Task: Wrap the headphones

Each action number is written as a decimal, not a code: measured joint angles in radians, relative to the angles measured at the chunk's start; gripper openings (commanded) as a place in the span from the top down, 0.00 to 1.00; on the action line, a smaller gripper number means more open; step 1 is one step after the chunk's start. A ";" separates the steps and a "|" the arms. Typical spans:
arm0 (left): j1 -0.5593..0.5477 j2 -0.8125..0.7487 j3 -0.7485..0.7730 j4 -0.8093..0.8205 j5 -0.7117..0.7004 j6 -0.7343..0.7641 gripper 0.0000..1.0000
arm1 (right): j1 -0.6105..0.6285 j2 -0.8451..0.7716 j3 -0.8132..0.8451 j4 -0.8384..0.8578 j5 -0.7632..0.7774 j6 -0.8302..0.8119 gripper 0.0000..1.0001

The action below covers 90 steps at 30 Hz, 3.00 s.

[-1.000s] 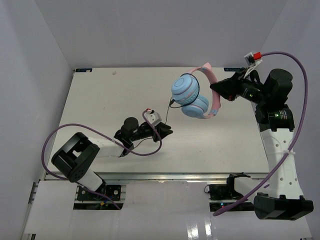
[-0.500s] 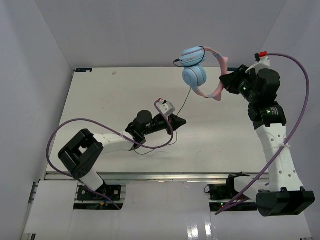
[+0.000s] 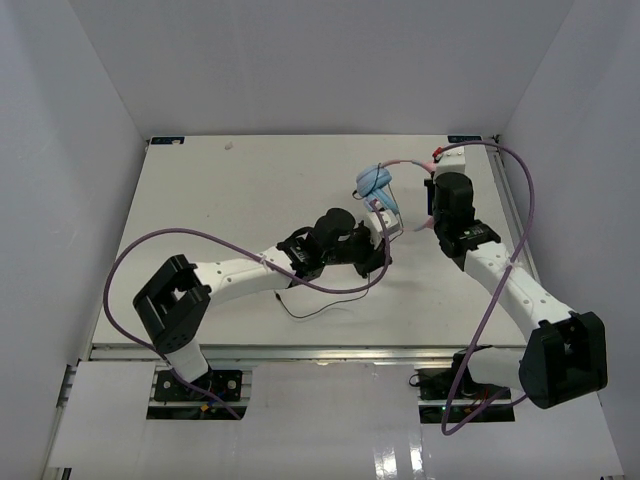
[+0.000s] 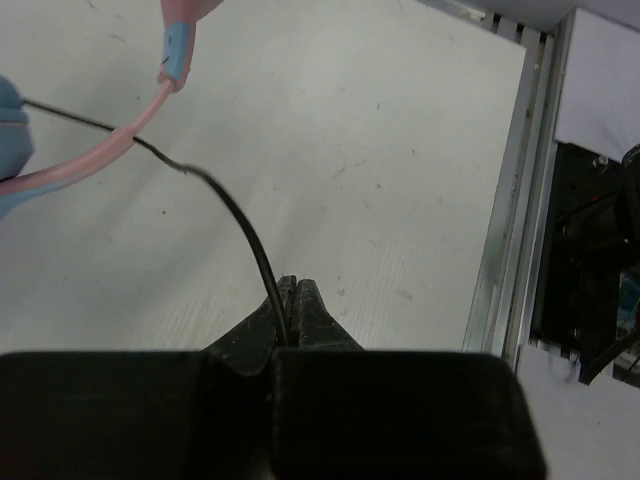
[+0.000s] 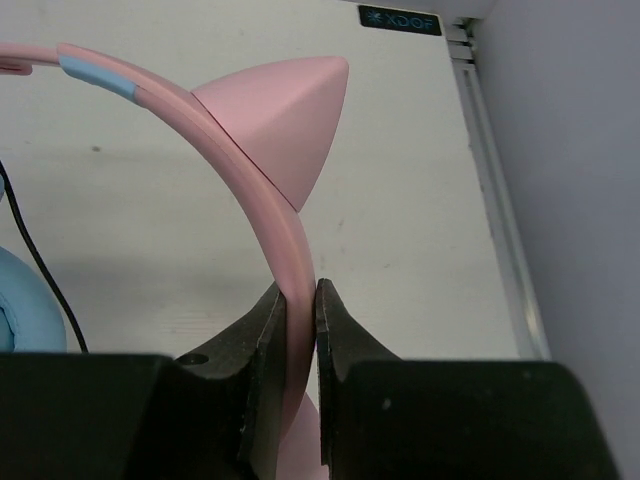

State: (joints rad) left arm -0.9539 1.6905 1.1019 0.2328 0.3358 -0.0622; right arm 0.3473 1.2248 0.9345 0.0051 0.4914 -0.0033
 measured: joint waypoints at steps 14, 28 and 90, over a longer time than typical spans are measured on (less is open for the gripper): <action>-0.015 -0.035 0.293 -0.624 -0.323 0.340 0.95 | 0.026 -0.069 -0.133 0.000 -0.414 -0.460 0.92; 0.002 -0.117 0.228 -0.650 -0.402 0.462 0.76 | 0.025 -0.181 -0.140 -0.117 -0.692 -0.607 0.92; 0.173 0.171 -0.314 0.853 -0.073 -0.097 0.88 | -0.334 -0.157 0.203 -0.129 -1.264 0.371 0.92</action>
State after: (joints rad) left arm -0.7807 1.8613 0.7875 1.0862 0.2629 -0.1593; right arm 0.0132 1.0677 1.1376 -0.1234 -0.7726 0.3676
